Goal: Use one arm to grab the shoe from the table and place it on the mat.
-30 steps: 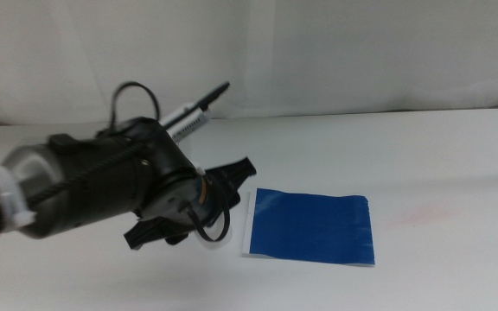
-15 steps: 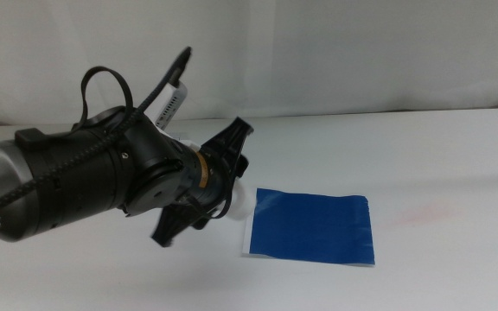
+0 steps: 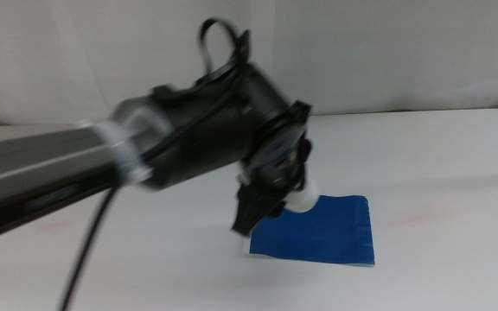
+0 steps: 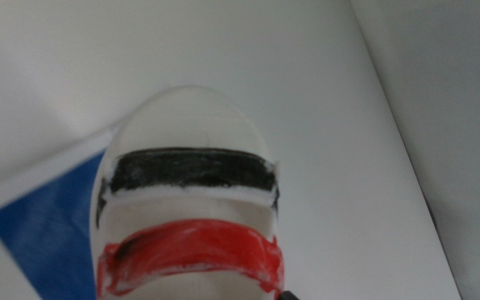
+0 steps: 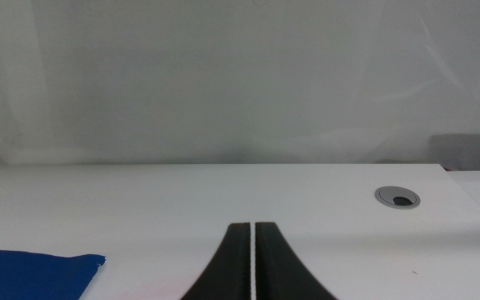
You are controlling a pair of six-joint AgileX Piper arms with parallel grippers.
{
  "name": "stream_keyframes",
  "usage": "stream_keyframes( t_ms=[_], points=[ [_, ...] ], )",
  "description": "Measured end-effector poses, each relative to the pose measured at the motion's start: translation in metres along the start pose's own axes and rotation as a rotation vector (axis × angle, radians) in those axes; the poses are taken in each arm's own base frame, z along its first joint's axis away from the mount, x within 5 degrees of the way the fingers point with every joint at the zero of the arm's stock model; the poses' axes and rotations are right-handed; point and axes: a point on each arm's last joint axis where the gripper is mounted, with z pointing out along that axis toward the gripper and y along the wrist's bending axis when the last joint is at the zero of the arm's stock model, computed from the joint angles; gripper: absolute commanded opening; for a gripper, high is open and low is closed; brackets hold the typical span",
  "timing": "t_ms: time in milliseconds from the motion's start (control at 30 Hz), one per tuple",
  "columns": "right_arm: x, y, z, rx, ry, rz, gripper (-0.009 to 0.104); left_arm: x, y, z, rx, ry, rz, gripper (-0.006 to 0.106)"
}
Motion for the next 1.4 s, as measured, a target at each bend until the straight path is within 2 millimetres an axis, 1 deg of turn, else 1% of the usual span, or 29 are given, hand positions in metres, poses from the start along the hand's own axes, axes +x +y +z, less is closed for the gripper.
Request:
stream_keyframes(
  t_ms=[100,200,267,367,467,633,933,1133,1400],
  points=[
    [0.0,0.0,0.0,0.0,0.0,0.0,-0.002,0.009,-0.017,0.008,-0.015,0.022,0.0,-0.003],
    [0.0,0.0,0.0,0.0,0.0,0.003,-0.002,0.02,-0.027,0.024,-0.035,0.033,0.01,-0.003],
    [0.0,0.0,0.0,0.0,0.0,0.003,-0.002,0.027,-0.029,0.034,-0.051,0.039,0.012,-0.003],
    [0.0,0.0,0.0,0.0,0.0,0.003,-0.002,0.035,-0.027,0.048,-0.089,0.049,0.007,-0.003],
    [0.0,0.0,0.0,0.0,0.0,0.003,-0.002,0.037,-0.023,0.059,-0.13,0.043,-0.015,-0.003],
    [0.0,0.0,0.0,0.0,0.0,0.003,-0.002,0.039,-0.019,0.07,-0.16,0.03,-0.04,-0.003],
    [0.0,0.0,0.0,0.0,0.0,0.003,-0.002,0.045,-0.01,0.099,-0.198,0.02,-0.066,-0.003],
    [0.0,0.0,0.0,0.0,0.0,0.001,-0.002,0.047,-0.007,0.108,-0.204,0.014,-0.07,-0.003],
    [0.0,0.0,0.0,0.0,0.0,0.001,-0.002,0.044,-0.01,0.112,-0.169,-0.016,-0.021,-0.003]
  ],
)
